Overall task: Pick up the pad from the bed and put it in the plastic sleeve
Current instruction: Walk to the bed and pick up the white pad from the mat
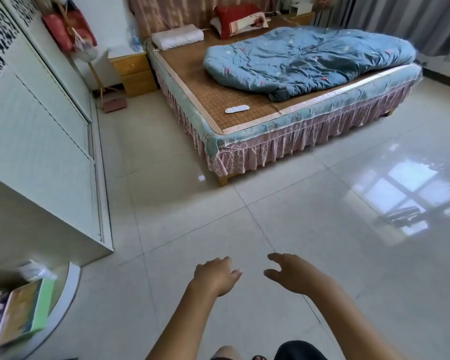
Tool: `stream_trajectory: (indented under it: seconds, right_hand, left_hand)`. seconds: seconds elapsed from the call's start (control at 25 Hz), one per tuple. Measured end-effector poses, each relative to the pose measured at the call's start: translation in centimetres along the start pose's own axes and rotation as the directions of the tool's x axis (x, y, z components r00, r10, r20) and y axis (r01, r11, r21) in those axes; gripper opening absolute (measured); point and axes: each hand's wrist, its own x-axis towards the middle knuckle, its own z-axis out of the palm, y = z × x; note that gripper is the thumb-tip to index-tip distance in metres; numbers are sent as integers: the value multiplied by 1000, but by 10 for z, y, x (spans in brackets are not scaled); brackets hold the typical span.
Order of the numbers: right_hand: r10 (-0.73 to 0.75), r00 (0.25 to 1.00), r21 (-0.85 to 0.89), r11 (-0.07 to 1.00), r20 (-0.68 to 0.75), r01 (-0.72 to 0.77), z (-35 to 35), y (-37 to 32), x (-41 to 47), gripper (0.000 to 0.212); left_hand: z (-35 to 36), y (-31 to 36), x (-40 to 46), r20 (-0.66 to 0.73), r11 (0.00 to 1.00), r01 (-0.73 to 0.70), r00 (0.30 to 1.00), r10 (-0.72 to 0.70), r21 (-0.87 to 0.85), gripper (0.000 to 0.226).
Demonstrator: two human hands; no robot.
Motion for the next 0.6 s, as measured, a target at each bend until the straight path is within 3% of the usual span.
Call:
stream_trajectory:
  seconds: [0.28,0.6]
  right_hand:
    - [-16,1000,-14,1000,24,16,-34,-11,71,52]
    - [-25,999,-48,999,21,26,-113,-72,218,51]
  left_hand:
    - [-42,-23,50,-88,999,-2,996,-2,-45,48]
    - [-158,-81,179,-124,1000,2,992,-5,-28,50]
